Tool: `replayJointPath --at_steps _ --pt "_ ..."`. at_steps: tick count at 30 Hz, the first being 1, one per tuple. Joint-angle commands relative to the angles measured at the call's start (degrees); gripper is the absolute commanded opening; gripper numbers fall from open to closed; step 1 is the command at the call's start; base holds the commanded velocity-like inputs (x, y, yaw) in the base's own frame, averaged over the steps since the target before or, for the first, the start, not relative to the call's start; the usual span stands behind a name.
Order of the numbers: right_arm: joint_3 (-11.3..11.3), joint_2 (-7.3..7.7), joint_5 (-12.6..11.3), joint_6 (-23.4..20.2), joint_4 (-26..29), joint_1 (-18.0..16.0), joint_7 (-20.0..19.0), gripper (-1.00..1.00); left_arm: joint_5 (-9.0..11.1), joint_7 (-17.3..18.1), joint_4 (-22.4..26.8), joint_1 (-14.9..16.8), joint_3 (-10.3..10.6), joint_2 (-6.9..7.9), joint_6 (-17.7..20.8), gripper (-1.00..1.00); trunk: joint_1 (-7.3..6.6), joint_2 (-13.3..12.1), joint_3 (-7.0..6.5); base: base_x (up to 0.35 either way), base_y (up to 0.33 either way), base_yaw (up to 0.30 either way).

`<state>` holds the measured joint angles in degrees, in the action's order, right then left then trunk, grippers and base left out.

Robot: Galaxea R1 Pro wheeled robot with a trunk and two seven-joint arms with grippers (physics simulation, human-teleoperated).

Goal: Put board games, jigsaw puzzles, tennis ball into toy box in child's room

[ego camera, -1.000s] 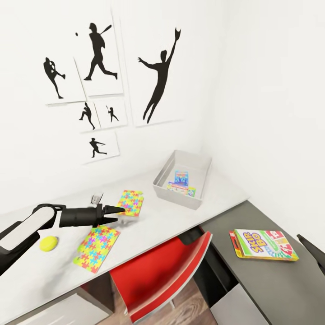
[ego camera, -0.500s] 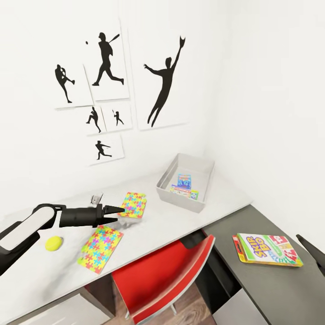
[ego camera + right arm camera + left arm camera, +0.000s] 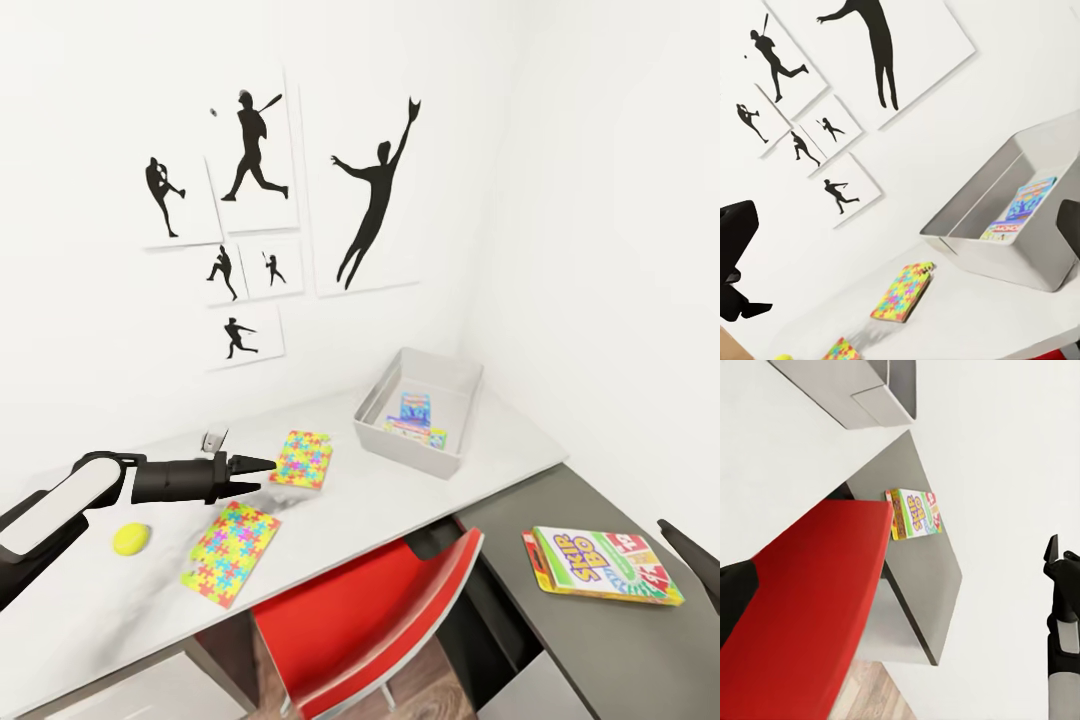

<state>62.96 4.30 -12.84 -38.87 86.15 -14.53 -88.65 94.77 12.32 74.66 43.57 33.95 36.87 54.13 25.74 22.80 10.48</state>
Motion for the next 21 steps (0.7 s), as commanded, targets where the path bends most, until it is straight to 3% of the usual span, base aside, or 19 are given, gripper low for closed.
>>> replayJointPath --at_steps 1,21 --pt "0.1 0.0 0.0 -0.6 0.0 -0.1 -0.2 1.0 -0.4 0.5 0.0 0.1 0.2 0.05 0.0 1.0 0.04 0.1 0.02 0.0 0.0 0.073" --pt "0.1 -0.08 -0.1 -0.6 0.1 -0.1 -0.2 1.0 -0.3 0.6 0.0 0.1 0.2 0.05 -0.2 1.0 0.04 0.1 -1.88 -0.028 0.0 0.073"
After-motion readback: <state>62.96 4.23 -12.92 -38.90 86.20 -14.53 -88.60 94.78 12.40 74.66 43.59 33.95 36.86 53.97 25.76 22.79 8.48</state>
